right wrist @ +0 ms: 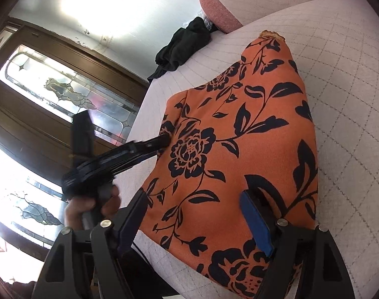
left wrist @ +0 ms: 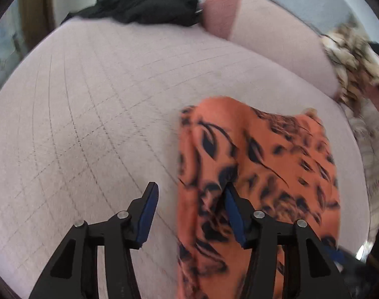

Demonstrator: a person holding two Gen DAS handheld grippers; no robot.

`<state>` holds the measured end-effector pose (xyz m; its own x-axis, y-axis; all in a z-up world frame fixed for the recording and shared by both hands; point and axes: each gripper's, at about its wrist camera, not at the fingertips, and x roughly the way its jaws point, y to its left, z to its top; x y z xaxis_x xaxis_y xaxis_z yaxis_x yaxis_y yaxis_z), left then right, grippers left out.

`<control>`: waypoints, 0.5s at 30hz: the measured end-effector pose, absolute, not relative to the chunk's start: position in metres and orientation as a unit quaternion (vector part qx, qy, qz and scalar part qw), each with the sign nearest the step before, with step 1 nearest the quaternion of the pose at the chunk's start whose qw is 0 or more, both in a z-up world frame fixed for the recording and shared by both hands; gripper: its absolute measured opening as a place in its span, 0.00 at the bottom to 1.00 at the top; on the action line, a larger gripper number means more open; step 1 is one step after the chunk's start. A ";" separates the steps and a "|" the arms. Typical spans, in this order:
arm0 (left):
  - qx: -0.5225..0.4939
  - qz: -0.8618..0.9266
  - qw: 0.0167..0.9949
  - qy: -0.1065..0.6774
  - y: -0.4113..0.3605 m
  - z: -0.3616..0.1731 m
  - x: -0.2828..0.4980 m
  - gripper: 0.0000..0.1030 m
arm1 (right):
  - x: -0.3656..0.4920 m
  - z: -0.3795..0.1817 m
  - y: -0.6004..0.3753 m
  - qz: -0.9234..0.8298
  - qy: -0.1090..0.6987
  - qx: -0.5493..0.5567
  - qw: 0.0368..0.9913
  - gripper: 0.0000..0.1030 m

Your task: Fold small clothes

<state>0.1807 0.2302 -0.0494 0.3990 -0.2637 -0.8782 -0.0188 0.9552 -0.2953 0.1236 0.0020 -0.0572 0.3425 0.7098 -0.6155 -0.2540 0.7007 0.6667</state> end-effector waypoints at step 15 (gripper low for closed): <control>-0.069 -0.068 0.875 0.475 0.208 0.003 0.103 0.57 | 0.128 -0.044 -0.004 0.309 0.489 0.265 0.772 0.78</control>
<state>0.1035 0.2076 0.0032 0.5393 -0.1836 -0.8219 0.0532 0.9814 -0.1843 0.1280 -0.0039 -0.0444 0.3311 0.7362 -0.5902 -0.2189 0.6684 0.7109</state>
